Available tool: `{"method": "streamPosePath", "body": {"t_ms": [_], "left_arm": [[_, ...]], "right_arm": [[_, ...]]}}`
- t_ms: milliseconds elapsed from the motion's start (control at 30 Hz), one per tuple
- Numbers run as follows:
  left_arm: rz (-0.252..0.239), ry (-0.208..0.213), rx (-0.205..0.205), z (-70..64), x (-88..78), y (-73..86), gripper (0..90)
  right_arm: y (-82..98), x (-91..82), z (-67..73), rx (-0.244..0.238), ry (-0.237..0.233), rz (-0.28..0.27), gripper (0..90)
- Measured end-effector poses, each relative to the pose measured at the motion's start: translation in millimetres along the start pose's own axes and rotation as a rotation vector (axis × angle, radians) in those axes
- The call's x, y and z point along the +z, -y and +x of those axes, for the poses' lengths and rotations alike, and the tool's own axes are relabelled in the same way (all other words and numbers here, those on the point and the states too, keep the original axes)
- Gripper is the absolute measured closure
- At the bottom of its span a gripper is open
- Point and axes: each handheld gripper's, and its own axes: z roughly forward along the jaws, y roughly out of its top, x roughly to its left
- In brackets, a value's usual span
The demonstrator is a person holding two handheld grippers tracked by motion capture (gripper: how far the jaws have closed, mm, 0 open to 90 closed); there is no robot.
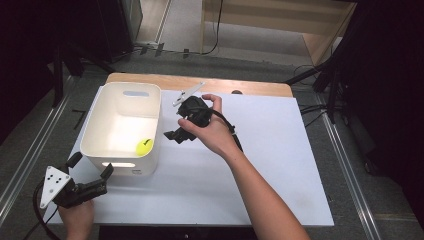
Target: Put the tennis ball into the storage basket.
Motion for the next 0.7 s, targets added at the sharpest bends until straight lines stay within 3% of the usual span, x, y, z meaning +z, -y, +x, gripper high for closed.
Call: {"method": "streamPosePath", "body": {"t_ms": [700], "left_arm": [[0.004,-0.002,0.002,0.0,0.0,0.0,0.0]], "right_arm": [[35.4,-14.5,-9.4,0.033,0.061,-0.029,0.0]]}}
